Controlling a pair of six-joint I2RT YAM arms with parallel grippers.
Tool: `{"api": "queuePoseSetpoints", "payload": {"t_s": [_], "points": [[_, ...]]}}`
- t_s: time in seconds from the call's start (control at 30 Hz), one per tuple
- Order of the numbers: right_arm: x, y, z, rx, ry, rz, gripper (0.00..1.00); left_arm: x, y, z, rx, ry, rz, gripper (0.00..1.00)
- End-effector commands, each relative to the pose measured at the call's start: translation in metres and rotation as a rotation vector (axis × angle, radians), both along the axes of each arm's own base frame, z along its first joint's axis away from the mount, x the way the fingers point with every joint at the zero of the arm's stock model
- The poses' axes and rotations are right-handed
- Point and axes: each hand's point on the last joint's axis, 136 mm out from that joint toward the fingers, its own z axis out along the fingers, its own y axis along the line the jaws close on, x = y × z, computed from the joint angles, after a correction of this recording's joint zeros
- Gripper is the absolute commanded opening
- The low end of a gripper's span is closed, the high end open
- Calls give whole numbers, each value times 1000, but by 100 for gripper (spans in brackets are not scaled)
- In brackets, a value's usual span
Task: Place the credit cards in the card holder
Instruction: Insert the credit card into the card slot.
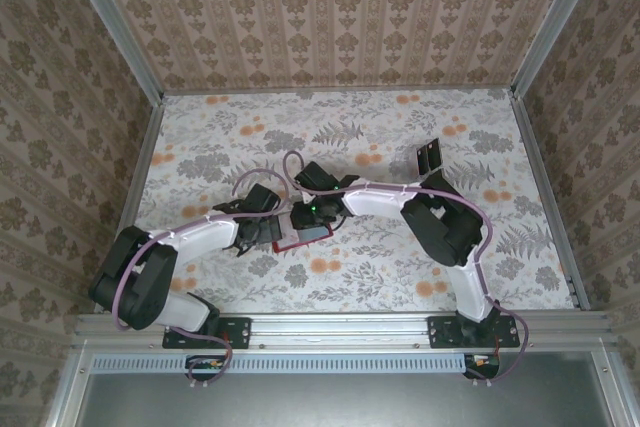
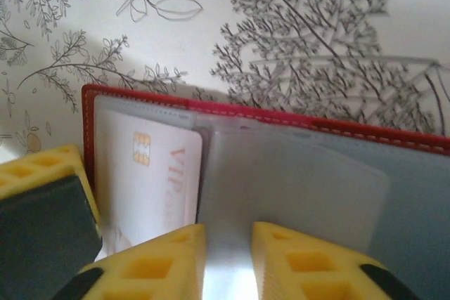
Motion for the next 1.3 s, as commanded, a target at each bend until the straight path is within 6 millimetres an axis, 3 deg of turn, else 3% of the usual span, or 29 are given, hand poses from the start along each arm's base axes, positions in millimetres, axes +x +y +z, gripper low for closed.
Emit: {"api": "queuePoseSetpoints", "payload": {"t_s": [0.0,0.27,0.53,0.7,0.8,1.03,1.27], "points": [[-11,-24,-8,-33,23,-59,31,6,-6,-3,-9,8,-29,100],[-24,-43,-3,-2,26,-135,32,16,-10,2,1,0,-68,100],[-13,-52,49,24,-96,-166,32,21,-10,25,-18,-45,-89,100],[-12,-46,68,64,-111,-157,31,16,-11,35,-47,-56,-94,100],[-14,-34,66,80,-93,-138,25,13,-11,34,-60,-53,-89,100],[-11,-19,39,82,-38,-142,3,7,-8,20,-50,-24,-85,100],[-10,-15,18,69,-5,-145,0,3,-8,7,-41,4,-85,100]]}}
